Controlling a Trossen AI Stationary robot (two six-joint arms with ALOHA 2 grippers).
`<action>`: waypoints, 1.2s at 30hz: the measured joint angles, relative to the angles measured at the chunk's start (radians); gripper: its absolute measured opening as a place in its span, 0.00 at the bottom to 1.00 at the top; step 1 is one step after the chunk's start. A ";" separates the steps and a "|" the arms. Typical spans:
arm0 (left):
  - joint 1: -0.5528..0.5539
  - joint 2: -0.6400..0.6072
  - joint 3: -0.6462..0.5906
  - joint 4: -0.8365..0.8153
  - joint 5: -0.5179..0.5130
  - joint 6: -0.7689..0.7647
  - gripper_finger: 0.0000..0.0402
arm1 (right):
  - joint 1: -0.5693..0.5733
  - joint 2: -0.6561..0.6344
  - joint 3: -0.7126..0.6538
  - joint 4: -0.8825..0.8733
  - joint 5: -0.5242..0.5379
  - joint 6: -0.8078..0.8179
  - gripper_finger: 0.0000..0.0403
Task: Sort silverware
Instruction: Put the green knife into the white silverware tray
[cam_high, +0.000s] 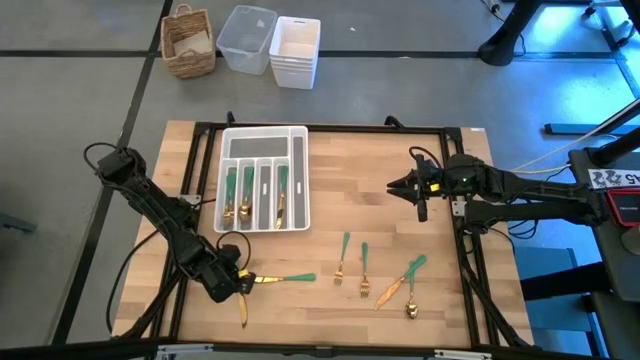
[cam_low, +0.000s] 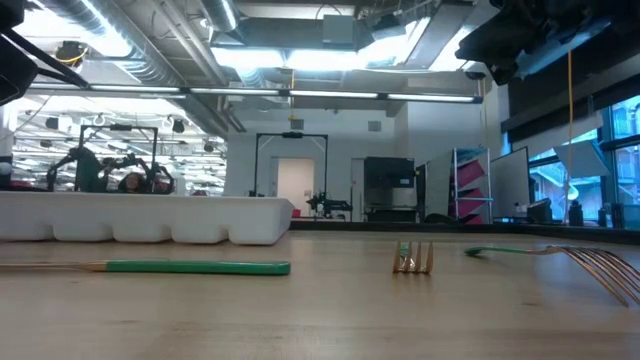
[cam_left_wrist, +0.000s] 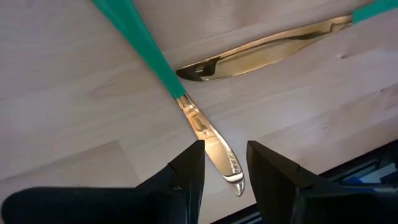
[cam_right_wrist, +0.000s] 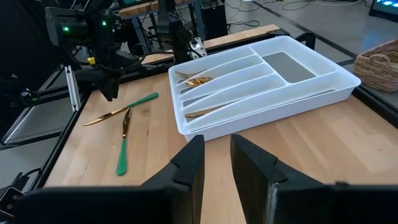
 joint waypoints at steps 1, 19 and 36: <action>0.000 0.000 0.000 0.000 0.000 0.008 0.28 | 0.000 0.000 0.000 0.000 0.000 0.000 0.20; 0.001 0.001 0.000 -0.051 0.001 -0.158 0.28 | 0.000 0.000 0.000 0.001 0.001 0.000 0.20; 0.003 0.192 0.003 0.059 0.051 -0.255 0.28 | 0.000 0.000 0.000 0.001 0.002 0.000 0.20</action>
